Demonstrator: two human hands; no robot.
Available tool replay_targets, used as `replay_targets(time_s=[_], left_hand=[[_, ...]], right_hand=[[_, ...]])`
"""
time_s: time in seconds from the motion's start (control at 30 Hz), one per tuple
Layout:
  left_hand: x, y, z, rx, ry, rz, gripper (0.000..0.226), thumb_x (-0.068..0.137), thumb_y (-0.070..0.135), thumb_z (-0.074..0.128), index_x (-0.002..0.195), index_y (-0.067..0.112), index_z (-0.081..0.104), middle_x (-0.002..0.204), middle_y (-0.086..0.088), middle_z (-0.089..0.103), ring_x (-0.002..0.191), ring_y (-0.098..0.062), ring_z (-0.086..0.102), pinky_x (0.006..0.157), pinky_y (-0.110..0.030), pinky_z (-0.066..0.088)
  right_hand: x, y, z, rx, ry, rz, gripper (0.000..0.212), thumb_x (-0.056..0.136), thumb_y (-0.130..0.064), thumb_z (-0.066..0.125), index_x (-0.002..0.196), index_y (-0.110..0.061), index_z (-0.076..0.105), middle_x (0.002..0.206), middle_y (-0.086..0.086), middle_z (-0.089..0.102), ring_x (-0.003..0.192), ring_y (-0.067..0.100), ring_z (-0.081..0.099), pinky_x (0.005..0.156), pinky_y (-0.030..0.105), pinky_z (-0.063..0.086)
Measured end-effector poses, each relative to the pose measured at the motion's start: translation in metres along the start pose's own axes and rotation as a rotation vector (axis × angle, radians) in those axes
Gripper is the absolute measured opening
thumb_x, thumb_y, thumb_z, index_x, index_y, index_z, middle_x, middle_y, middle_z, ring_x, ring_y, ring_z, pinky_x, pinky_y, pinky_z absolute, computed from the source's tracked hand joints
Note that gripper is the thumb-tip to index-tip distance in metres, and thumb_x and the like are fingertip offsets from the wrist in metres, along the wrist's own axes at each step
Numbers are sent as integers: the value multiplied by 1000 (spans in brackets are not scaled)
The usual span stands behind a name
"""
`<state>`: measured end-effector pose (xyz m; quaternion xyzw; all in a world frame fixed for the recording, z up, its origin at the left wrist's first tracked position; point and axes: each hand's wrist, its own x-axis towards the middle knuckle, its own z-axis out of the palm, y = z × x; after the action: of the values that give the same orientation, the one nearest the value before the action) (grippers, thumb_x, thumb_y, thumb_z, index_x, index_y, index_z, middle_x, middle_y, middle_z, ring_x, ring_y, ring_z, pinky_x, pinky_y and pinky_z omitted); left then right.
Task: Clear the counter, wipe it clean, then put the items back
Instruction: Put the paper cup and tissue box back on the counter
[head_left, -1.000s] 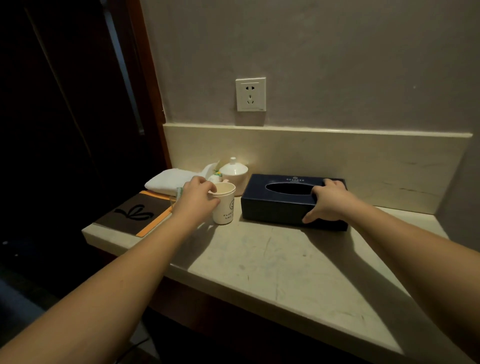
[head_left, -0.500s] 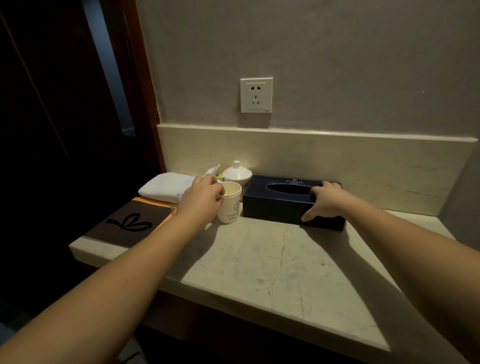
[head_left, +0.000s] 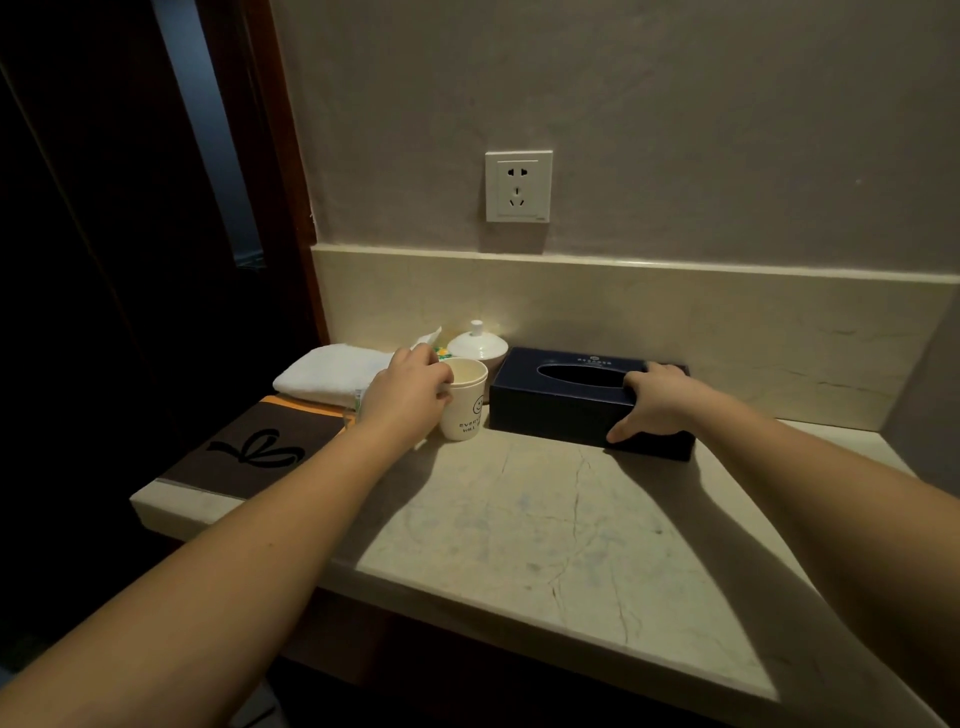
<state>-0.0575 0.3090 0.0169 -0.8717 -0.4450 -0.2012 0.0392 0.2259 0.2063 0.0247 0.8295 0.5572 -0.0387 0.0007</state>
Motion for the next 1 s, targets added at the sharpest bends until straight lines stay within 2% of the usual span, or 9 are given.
replay_targets(time_s=[0.2, 0.33, 0.4, 0.47, 0.53, 0.6, 0.7, 0.87, 1.0], left_hand=[[-4, 2, -2, -22, -4, -3, 30, 95, 28, 59, 124, 21, 58, 135, -1, 45, 123, -21, 38, 94, -39, 46], [-12, 5, -11, -79, 47, -10, 36, 92, 29, 62, 127, 19, 56, 138, -2, 44, 124, -21, 39, 96, -39, 45], [-18, 11, -15, -113, 75, 9, 35, 93, 30, 60, 125, 17, 57, 138, -3, 44, 125, -22, 38, 98, -39, 43], [-25, 20, -19, -169, 85, 41, 34, 94, 29, 59, 124, 15, 59, 138, -3, 45, 128, -22, 37, 100, -38, 40], [-33, 29, -19, -245, 102, 87, 31, 94, 27, 60, 121, 13, 60, 133, -4, 47, 126, -22, 37, 101, -37, 37], [-42, 39, -17, -314, 124, 141, 27, 93, 25, 61, 116, 12, 63, 124, -3, 50, 122, -22, 38, 97, -31, 34], [-57, 62, -14, -418, 116, 181, 22, 92, 24, 62, 110, 13, 65, 115, 2, 51, 116, -19, 41, 90, -23, 29], [-81, 119, -17, -519, -28, 203, 22, 94, 33, 59, 113, 22, 63, 119, 7, 51, 117, -13, 44, 99, -36, 41], [-103, 181, -20, -577, -146, 241, 21, 94, 38, 57, 113, 28, 59, 116, 15, 48, 112, -7, 45, 89, -28, 42]], right_hand=[[-5, -2, 2, 14, 25, 9, 81, 68, -59, 75, 132, -20, 44, 132, 7, 45, 120, 28, 43, 94, 40, 43], [-17, -7, 5, 37, 106, 59, 79, 66, -57, 77, 128, -23, 43, 126, 4, 51, 114, 26, 47, 88, 41, 48], [-25, -10, 12, 9, 203, 81, 81, 68, -56, 76, 133, -24, 40, 133, 4, 47, 124, 27, 42, 92, 46, 43], [-34, -10, 20, 6, 284, 74, 85, 70, -55, 74, 139, -25, 35, 147, 6, 34, 136, 28, 29, 104, 50, 33], [-46, -8, 22, 59, 326, 68, 87, 74, -57, 71, 144, -26, 30, 153, 7, 26, 141, 28, 24, 111, 49, 26], [-64, -2, 20, 148, 382, 70, 80, 78, -56, 67, 143, -25, 33, 147, 5, 35, 134, 26, 34, 108, 46, 31], [-99, 7, 18, 275, 425, 55, 60, 85, -44, 64, 137, -23, 44, 134, 3, 50, 121, 21, 49, 100, 39, 43], [-179, 32, 20, 354, 333, 36, 38, 93, -37, 55, 128, -23, 55, 129, -2, 56, 114, 15, 54, 91, 29, 46], [-247, 68, 30, 355, 350, 45, 33, 94, -36, 53, 124, -23, 57, 125, -5, 58, 111, 11, 54, 89, 25, 41]])
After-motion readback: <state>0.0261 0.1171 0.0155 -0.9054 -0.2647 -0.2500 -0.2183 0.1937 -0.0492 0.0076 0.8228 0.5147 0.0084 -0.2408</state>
